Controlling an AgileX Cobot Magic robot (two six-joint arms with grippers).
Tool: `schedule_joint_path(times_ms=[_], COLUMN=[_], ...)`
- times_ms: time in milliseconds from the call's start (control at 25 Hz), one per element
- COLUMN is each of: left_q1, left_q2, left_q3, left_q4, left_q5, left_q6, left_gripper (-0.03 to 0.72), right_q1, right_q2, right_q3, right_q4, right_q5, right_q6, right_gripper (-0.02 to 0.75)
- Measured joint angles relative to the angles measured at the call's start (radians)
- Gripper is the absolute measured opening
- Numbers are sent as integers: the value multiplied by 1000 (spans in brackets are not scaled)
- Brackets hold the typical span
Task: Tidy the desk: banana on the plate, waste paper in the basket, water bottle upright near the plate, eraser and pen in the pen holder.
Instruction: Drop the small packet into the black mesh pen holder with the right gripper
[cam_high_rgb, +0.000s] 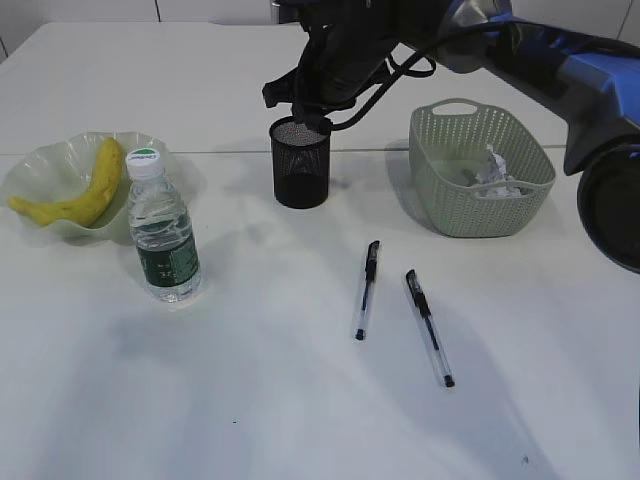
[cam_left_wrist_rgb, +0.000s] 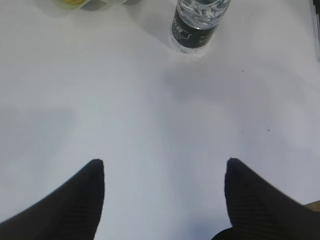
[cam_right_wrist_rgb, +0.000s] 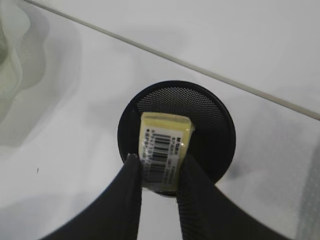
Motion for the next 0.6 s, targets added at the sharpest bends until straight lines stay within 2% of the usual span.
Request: schedule_joint_path(times_ms=[600], left_q1=[0], left_q2=[0], left_q3=[0], left_q4=[0], left_q5=[0], left_q6=[0], left_gripper=[527], right_q1=[0], right_q2=[14], right_q3=[0], right_q4=[0], right_q5=[-72], right_q6=[0], right_gripper=[153])
